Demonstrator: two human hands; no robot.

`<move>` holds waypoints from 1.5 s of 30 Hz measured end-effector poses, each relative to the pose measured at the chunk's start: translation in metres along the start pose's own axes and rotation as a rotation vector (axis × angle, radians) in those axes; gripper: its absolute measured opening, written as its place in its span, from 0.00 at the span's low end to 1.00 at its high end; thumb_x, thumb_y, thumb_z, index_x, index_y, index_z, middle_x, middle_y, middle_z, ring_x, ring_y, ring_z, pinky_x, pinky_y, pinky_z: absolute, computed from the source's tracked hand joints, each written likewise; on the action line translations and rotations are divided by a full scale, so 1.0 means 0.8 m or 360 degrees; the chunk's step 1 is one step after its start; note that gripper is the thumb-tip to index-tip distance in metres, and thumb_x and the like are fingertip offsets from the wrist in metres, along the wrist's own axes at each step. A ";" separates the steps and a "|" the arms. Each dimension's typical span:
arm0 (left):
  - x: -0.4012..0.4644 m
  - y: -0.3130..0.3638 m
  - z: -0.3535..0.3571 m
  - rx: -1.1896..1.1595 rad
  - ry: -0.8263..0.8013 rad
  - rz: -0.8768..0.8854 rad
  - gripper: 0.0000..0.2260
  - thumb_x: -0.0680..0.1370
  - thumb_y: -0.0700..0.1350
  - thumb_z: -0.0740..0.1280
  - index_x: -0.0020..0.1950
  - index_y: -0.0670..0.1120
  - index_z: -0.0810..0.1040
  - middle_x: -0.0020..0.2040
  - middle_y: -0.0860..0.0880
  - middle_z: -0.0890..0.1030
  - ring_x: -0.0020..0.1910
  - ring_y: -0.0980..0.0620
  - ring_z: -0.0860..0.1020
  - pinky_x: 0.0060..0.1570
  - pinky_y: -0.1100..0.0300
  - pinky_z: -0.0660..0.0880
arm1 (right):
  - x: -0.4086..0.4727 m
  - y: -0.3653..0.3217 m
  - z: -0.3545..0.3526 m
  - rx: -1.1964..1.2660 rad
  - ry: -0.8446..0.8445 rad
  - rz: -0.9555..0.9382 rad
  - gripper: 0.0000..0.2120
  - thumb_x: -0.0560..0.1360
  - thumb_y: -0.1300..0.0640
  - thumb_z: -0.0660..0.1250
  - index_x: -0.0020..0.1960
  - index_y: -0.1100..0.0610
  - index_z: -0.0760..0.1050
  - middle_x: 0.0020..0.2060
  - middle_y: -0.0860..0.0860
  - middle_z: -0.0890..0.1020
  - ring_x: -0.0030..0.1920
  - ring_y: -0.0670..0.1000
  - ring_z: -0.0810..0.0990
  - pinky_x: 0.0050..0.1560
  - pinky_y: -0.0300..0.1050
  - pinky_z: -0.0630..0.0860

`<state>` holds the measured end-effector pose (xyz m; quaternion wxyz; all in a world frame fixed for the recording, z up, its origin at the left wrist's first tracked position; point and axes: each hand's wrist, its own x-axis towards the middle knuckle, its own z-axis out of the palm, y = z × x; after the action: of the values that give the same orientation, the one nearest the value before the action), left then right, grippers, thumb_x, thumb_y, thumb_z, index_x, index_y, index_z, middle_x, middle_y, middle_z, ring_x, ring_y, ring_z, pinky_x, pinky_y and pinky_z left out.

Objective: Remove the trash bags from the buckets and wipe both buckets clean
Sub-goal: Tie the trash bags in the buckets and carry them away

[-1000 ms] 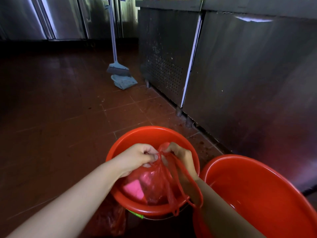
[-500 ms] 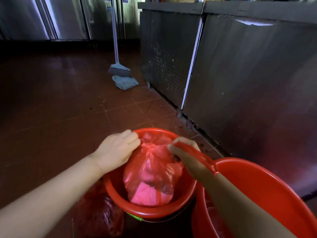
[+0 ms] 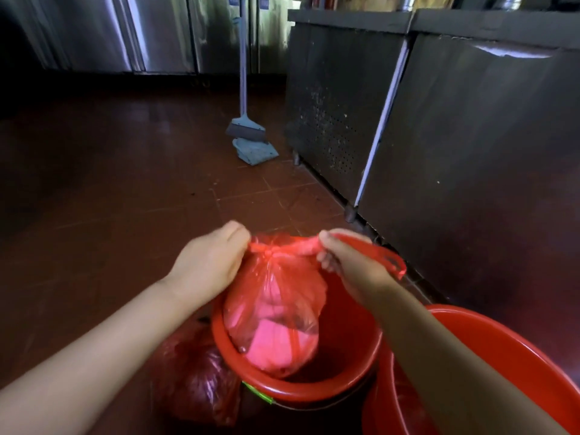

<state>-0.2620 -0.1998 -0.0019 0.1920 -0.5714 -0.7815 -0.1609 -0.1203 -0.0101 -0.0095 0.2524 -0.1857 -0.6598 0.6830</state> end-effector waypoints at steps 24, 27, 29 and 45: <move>-0.311 -0.083 -0.036 -0.0112 0.0250 -0.1117 0.07 0.76 0.46 0.56 0.43 0.44 0.68 0.40 0.44 0.72 0.39 0.41 0.74 0.39 0.55 0.66 | -0.026 0.077 0.275 0.0046 -0.0458 0.0484 0.10 0.78 0.59 0.64 0.39 0.60 0.77 0.24 0.49 0.78 0.24 0.42 0.73 0.25 0.33 0.67; -0.353 -0.071 -0.004 -0.0207 0.0182 -0.1280 0.05 0.76 0.45 0.58 0.41 0.46 0.67 0.38 0.49 0.70 0.36 0.41 0.76 0.37 0.56 0.65 | -0.037 0.105 0.271 -0.0299 -0.0504 0.0421 0.07 0.76 0.61 0.67 0.39 0.61 0.77 0.24 0.49 0.79 0.23 0.43 0.74 0.25 0.34 0.69; -0.372 -0.061 0.018 -0.0260 0.0142 -0.1370 0.03 0.75 0.38 0.63 0.43 0.43 0.70 0.39 0.45 0.74 0.38 0.40 0.78 0.39 0.57 0.65 | -0.052 0.120 0.271 -0.0400 -0.0586 0.0463 0.06 0.74 0.63 0.68 0.38 0.61 0.78 0.25 0.50 0.80 0.24 0.44 0.77 0.24 0.34 0.71; -0.278 -0.047 0.088 -0.1045 0.0007 -0.1272 0.07 0.74 0.40 0.70 0.41 0.53 0.80 0.37 0.60 0.78 0.44 0.57 0.75 0.48 0.68 0.66 | -0.081 0.168 0.238 -0.0709 -0.0797 0.0381 0.05 0.70 0.63 0.72 0.41 0.54 0.80 0.31 0.54 0.83 0.31 0.50 0.82 0.36 0.45 0.80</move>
<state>-0.2453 -0.3629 -0.1724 -0.0723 -0.2580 -0.8467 -0.4597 -0.1932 -0.2021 -0.1367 -0.0455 -0.1389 -0.8075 0.5714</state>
